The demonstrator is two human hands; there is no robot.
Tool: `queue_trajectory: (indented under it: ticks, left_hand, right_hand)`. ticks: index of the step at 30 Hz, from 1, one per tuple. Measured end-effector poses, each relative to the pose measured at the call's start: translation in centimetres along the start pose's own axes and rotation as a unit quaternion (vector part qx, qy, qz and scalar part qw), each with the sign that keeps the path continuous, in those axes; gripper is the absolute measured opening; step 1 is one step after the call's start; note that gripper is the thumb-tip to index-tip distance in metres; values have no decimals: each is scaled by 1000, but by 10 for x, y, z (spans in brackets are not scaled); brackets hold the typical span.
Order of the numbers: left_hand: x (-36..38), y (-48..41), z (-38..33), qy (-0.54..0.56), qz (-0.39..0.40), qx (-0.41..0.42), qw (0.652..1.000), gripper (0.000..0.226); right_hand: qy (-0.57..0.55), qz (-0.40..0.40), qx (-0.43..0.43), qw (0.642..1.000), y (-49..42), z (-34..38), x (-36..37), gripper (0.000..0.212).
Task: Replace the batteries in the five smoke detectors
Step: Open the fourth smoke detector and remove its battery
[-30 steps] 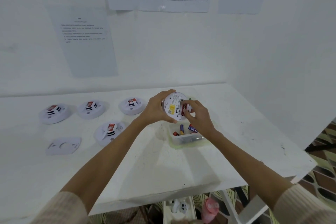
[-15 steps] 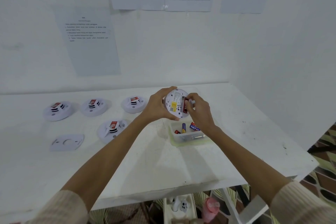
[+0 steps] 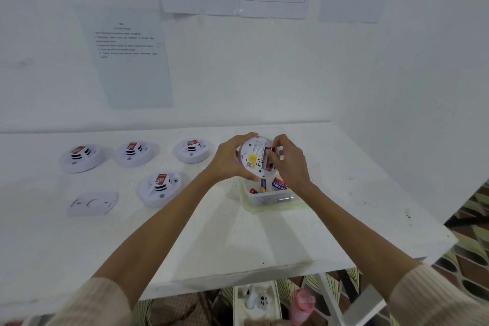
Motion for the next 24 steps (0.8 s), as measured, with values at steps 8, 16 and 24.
queue_trajectory:
  ticks: [8, 16, 24]
  left_hand:
    - [-1, -2, 1, 9, 9, 4, 1000, 98]
    - [-9, -8, 5, 6, 24, 13, 1000, 97]
    - [-2, -4, 6, -8, 48, 30, 998, 98]
  right_hand:
    - [0, -65, -7, 998, 3, 0, -13, 15]
    - [95, 4, -186, 978, 14, 13, 1, 31]
    - [47, 24, -173, 984, 15, 3, 1, 24]
Point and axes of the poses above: each hand's wrist, its own y-axis away from the middle knuckle, its own x-axis out of the palm, z = x × y, the point moved 9 cm from there along -y, towards the middle knuckle, and after that the axes turned 9 degrees about -z, right-handed, at the moved point
